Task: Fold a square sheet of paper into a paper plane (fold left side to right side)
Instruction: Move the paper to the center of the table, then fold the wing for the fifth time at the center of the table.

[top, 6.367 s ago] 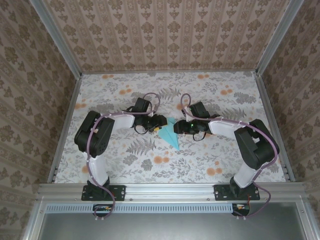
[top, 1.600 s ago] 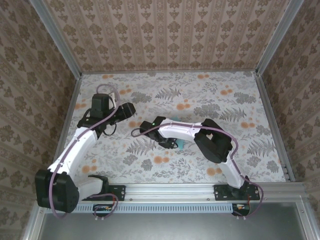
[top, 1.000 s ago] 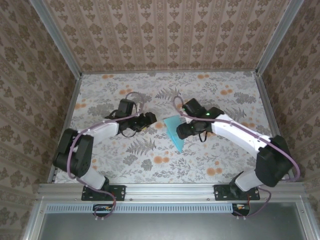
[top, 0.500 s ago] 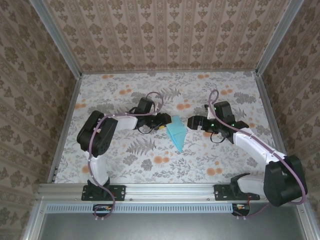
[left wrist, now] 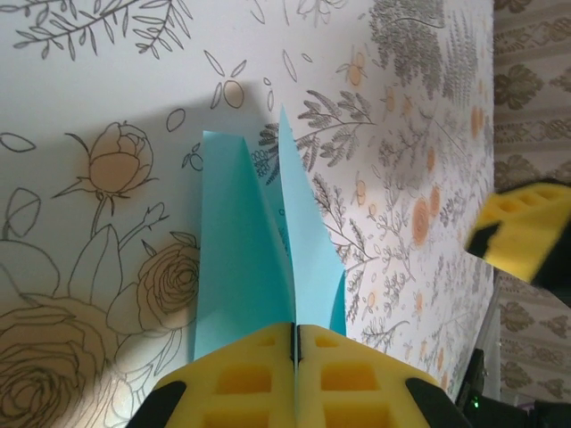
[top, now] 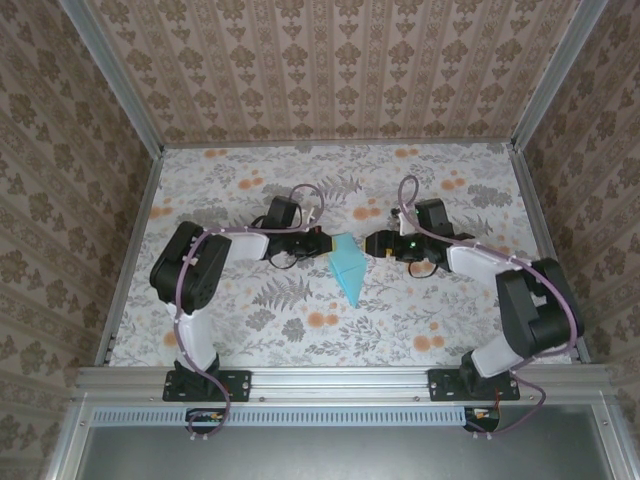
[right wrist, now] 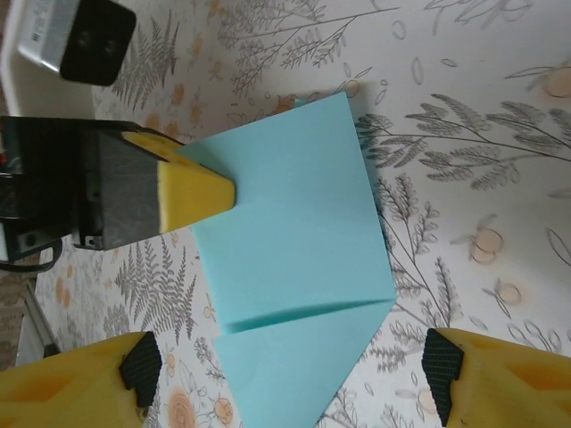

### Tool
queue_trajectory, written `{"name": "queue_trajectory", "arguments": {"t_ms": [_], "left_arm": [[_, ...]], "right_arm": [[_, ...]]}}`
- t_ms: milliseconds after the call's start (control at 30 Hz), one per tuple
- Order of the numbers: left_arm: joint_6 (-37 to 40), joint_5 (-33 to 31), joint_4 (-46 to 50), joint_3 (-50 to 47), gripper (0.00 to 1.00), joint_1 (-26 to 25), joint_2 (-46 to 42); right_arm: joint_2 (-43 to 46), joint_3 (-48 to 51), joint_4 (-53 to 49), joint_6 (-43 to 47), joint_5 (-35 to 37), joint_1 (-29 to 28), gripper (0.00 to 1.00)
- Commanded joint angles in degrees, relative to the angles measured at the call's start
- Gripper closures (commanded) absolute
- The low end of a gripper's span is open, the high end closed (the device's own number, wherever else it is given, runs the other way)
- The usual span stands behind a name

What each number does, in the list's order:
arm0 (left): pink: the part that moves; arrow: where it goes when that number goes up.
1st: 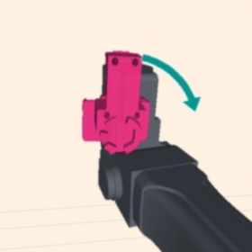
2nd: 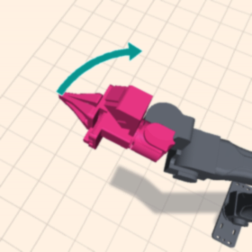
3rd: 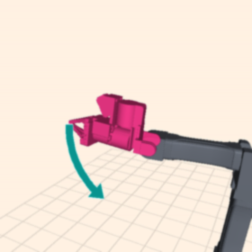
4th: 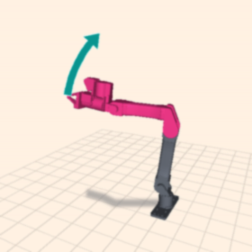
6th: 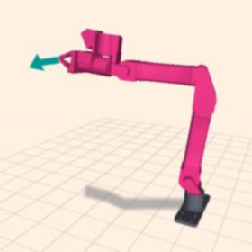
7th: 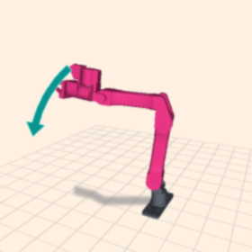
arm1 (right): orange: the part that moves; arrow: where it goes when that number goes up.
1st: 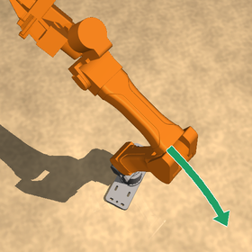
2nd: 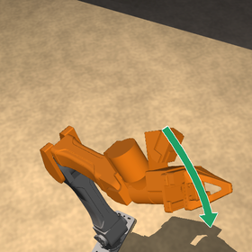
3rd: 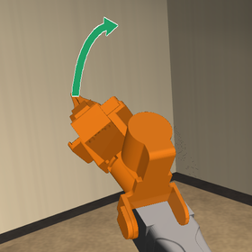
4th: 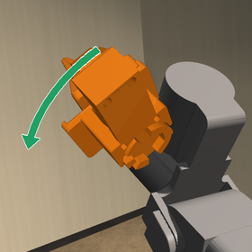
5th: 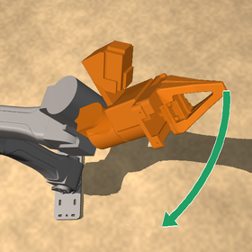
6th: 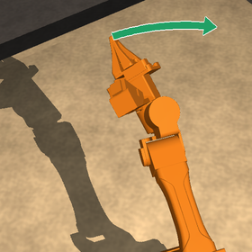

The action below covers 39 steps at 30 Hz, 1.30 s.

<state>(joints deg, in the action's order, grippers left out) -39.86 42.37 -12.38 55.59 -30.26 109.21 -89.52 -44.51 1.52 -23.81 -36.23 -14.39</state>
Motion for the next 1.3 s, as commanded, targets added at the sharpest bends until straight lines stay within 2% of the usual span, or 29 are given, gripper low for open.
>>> {"name": "queue_trajectory", "arguments": {"t_ms": [0, 367, 600, 767, 1167, 1267], "left_arm": [[3.4, 5.3, -4.8, -2.0, 0.98, 0.7, -1.9], [5.1, 9.7, -7.4, -2.8, 1.00, 0.9, -1.2], [5.2, 10.8, -8.0, -2.7, 1.00, 0.8, -1.1], [5.6, 10.9, -7.5, -2.4, 1.00, 0.8, -0.5], [6.5, 10.5, -6.2, -1.3, 1.00, 0.8, 1.2], [6.6, 10.5, -6.2, -1.1, 1.00, 0.8, 1.4]], "right_arm": [[-3.5, -2.8, 3.9, 3.6, -5.9, 0.5, 0.21], [-16.3, -7.3, 11.1, 4.9, -14.4, 0.8, 0.30], [-20.3, -9.2, 12.3, 5.4, -17.3, 0.9, 0.35], [-21.9, -9.5, 13.7, 4.8, -20.1, 0.9, 0.44], [-18.4, -8.6, 9.5, 6.8, -19.9, 2.1, 0.65], [-18.0, -8.6, 8.8, 6.9, -19.9, 2.0, 0.75]]}}
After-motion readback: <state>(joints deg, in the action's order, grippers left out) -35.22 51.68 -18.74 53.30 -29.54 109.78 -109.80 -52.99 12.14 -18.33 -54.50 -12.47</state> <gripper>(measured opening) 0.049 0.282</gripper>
